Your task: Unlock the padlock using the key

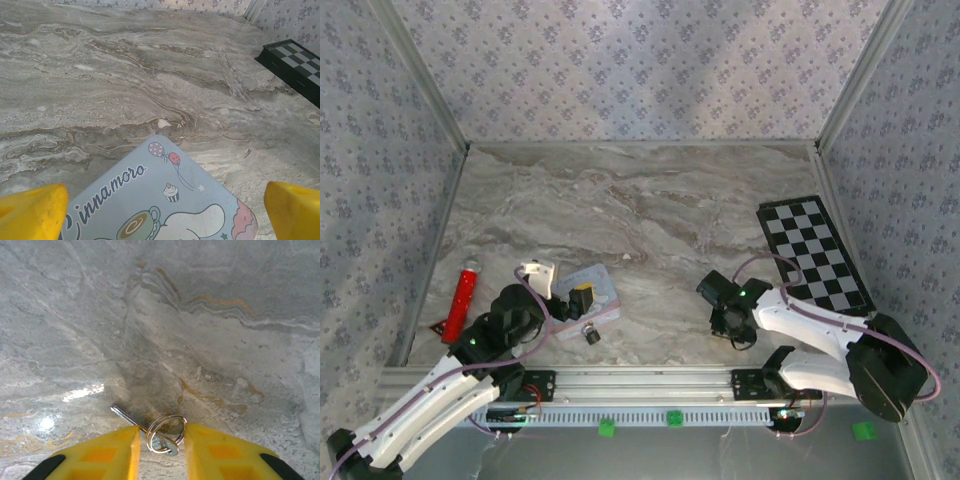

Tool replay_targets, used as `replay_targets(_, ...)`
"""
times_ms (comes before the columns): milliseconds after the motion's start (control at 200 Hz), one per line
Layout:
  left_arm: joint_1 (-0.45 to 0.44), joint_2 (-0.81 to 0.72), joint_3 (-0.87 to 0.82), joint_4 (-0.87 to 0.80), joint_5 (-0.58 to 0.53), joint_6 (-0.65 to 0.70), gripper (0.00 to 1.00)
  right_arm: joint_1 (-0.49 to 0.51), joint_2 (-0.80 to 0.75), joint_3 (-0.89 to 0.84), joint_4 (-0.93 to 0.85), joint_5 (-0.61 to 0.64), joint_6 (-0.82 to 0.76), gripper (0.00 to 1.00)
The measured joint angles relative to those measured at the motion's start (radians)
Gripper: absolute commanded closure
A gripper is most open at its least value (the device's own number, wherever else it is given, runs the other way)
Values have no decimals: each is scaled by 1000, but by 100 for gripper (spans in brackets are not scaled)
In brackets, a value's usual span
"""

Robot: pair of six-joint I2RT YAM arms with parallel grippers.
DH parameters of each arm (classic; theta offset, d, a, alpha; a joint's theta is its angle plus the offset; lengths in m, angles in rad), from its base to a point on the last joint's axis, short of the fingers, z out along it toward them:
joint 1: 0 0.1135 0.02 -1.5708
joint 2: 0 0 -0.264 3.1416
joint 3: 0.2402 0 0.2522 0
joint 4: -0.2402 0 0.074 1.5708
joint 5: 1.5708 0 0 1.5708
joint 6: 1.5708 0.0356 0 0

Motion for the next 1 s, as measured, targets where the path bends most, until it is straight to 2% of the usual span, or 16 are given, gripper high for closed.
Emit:
replay_targets(460, 0, 0, -2, 0, 0, 0, 0, 8, 19, -8, 13, 23, 27, 73)
replay_targets(999, 0, 0, -3, 0, 0, 0, 0, 26, -5, -16, 11, 45, 45, 88)
